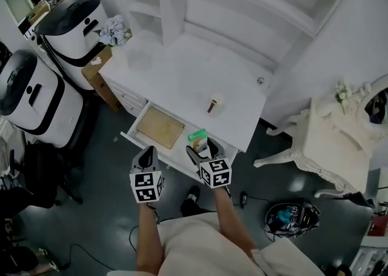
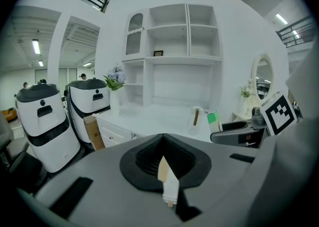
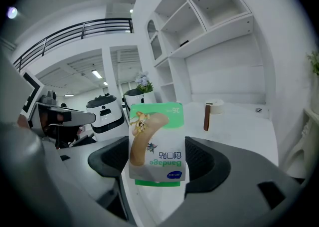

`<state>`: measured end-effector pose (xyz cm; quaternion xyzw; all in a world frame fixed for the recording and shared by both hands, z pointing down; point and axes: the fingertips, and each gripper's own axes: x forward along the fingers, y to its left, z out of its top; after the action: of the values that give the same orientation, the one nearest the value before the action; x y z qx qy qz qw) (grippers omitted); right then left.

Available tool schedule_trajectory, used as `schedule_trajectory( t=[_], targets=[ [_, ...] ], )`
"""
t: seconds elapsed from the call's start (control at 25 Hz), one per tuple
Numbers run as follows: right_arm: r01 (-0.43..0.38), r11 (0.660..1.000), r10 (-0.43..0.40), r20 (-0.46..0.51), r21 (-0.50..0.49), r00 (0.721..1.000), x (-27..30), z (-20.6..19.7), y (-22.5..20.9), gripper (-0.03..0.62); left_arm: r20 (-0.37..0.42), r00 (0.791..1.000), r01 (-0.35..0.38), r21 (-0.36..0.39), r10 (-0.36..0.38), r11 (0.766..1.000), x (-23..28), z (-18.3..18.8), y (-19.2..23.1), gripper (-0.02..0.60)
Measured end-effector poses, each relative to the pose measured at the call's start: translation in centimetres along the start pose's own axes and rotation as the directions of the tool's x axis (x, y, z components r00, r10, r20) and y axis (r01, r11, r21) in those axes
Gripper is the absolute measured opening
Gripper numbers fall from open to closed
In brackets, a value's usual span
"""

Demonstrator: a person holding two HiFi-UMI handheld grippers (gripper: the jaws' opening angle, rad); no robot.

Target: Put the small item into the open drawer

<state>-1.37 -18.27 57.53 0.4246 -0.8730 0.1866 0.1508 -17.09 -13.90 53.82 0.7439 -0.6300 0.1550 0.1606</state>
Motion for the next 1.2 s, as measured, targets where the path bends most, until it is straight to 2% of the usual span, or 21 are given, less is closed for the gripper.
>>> schedule_trajectory(
  t=[0.16, 0.52, 0.76, 0.96, 1.2],
  targets=[
    [0.000, 1.000, 0.000, -0.004, -0.012, 1.000, 0.5, 0.4, -1.3, 0.364, 0.009, 0.999, 0.031, -0.023, -0.030, 0.999, 2.0, 0.4, -0.5, 0.015],
    [-0.007, 0.998, 0.003, -0.072, -0.060, 0.997, 0.9, -0.4, -2.8, 0.364, -0.001, 0.995, 0.098, -0.020, -0.098, 0.995, 5.5, 1.3, -0.8, 0.015],
    [0.024, 0.997, -0.029, -0.066, -0.067, 0.997, 3.1, 1.1, -3.4, 0.364, -0.035, 0.982, 0.187, 0.072, -0.185, 0.980, 8.3, 2.1, -1.1, 0.015],
    [0.043, 0.998, -0.047, -0.100, -0.042, 0.994, 5.1, 0.8, -3.3, 0.364, -0.068, 0.967, 0.250, 0.104, -0.244, 0.963, 10.9, 2.7, -0.2, 0.015],
    [0.075, 0.997, -0.078, -0.152, -0.025, 0.985, 6.8, -0.3, -4.0, 0.364, -0.112, 0.943, 0.329, 0.159, -0.314, 0.931, 13.5, 3.8, 0.6, 0.015]
  ],
)
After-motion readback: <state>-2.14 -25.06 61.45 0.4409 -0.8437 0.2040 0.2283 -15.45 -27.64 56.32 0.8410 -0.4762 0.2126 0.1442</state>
